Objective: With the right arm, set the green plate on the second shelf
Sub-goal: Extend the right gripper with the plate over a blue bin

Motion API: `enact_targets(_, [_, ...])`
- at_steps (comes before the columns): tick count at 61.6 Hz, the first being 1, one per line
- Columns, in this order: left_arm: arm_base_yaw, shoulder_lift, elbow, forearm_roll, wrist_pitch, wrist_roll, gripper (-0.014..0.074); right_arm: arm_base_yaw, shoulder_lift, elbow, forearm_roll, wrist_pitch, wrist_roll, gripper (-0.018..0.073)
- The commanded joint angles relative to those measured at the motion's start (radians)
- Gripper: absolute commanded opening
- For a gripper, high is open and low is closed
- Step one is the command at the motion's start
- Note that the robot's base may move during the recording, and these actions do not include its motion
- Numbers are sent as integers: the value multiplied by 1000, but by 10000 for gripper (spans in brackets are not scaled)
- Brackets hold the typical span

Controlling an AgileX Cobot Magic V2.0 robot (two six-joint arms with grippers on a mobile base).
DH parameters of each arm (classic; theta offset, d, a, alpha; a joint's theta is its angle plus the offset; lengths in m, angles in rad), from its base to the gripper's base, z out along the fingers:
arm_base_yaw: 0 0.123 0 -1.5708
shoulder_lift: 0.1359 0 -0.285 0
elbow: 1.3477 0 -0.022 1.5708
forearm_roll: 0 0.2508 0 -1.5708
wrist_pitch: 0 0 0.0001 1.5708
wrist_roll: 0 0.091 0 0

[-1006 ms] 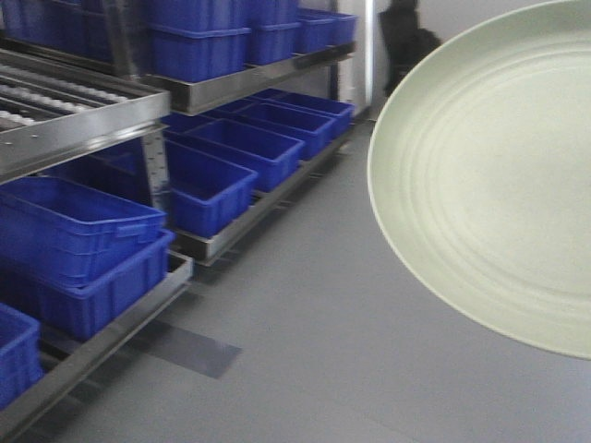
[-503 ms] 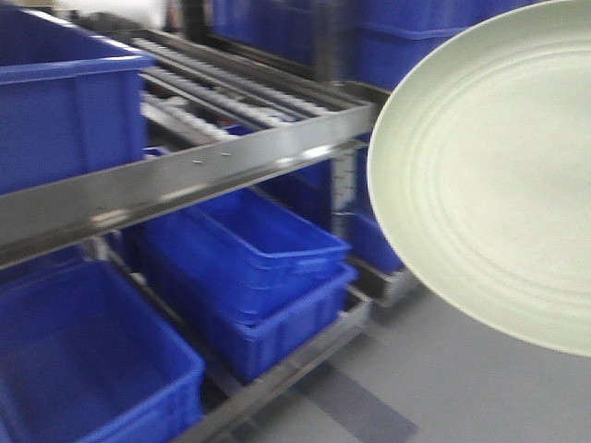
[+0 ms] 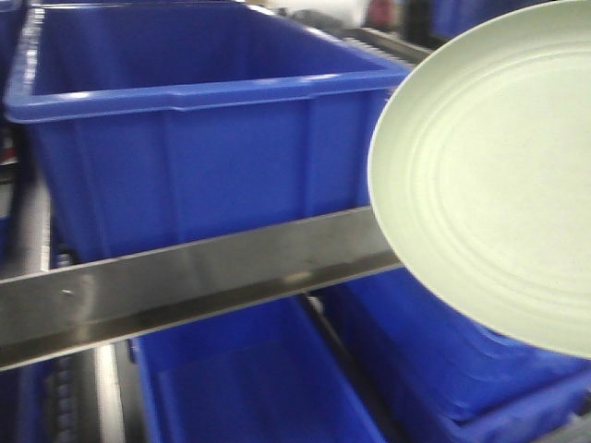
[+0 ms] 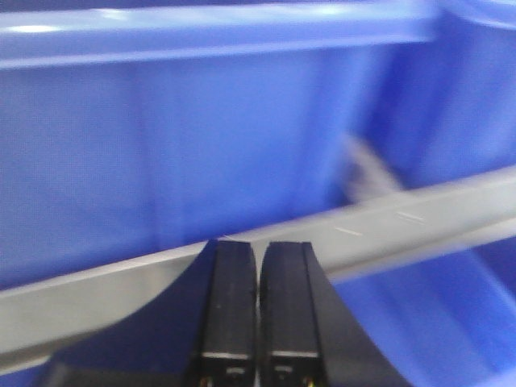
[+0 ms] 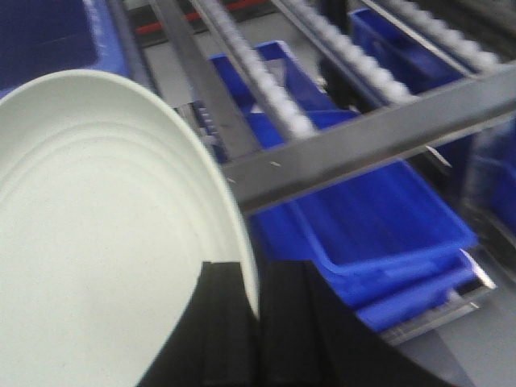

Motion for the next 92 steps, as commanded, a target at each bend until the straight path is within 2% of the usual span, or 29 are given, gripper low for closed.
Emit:
enact_targets(1, [-5,-21,32,4,-68,1,124,-4,-1,-32,4,-106,2,57])
enact_targets(92, [-5,-21,32,4,-68,1,124,-4,2,-32,4,-111,2,57])
